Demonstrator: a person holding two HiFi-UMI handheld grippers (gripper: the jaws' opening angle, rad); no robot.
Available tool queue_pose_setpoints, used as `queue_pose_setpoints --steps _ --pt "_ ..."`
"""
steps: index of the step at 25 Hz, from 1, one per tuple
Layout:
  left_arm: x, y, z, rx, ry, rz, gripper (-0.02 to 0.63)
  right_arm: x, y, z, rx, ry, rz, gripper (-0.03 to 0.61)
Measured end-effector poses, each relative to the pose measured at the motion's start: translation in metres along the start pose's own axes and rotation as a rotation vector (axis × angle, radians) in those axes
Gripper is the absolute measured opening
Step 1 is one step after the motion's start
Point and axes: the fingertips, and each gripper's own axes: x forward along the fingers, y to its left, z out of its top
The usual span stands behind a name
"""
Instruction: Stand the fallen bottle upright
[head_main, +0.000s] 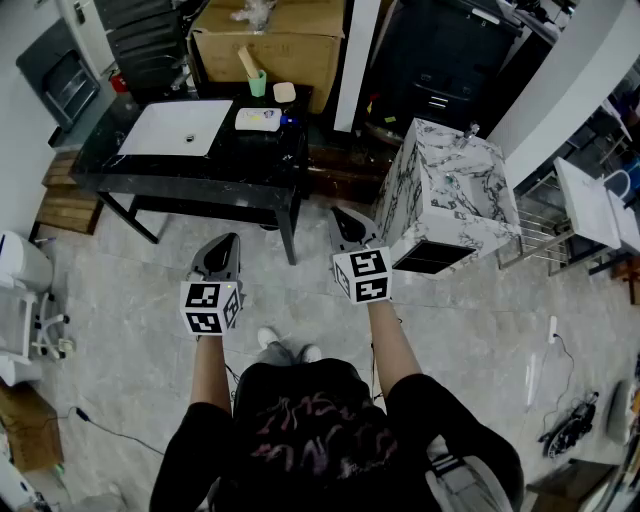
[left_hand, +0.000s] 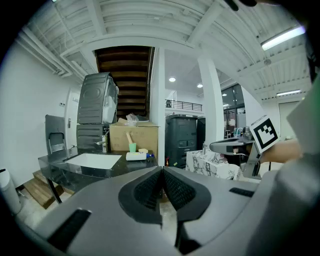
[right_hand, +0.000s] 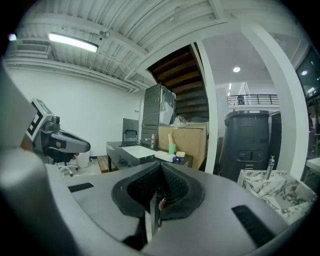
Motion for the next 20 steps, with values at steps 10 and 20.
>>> queue_pose_setpoints --steps 10,20 --pt "0.008 -0.005 -0.006 0.002 0.004 -0.009 0.017 -0.001 -0.011 -0.005 -0.008 0.007 -0.016 0.014" --pt "0.008 -0.008 -0.009 0.010 0.011 -0.006 0.017 -0.003 -0.010 -0.012 0.011 -0.005 -0.002 0.014"
